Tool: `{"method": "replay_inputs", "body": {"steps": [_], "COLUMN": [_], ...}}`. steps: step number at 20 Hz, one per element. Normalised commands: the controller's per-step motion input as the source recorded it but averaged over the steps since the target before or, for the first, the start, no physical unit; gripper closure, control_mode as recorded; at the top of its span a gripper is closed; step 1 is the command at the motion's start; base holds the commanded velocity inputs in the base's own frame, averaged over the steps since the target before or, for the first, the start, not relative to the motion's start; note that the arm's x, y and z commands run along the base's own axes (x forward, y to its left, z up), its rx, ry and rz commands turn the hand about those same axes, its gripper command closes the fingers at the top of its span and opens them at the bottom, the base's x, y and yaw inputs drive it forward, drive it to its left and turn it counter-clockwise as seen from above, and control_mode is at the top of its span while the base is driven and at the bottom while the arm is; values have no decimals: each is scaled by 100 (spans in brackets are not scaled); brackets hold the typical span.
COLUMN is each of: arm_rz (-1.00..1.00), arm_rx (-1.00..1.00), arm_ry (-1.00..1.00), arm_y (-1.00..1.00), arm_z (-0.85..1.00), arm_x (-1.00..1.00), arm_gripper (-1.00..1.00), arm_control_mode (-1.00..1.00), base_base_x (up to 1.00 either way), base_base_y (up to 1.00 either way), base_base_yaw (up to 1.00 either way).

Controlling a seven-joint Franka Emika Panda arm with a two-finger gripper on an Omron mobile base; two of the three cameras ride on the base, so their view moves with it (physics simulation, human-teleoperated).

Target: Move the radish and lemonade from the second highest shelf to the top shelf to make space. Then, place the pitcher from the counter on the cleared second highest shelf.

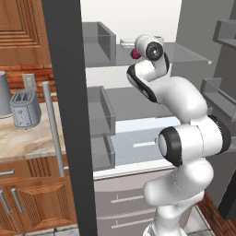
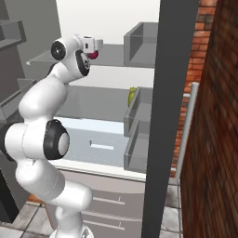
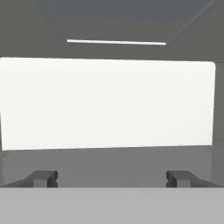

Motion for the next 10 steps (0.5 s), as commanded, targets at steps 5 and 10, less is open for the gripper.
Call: {"method": "replay_inputs", "body": {"steps": [5,10], "arm_rz": [0,-1], "arm_rx": [0,-5], "arm_ry": [-1,10], "arm_y": [9,8], "arm_z": [93,3], "arm_x": [-9,-66], "arm_gripper": [-100,-100], "arm_control_mode": [-100,-100], "base_base_x": [0,0], "base_base_y": [0,0], "base_base_yaw": [0,0]}}
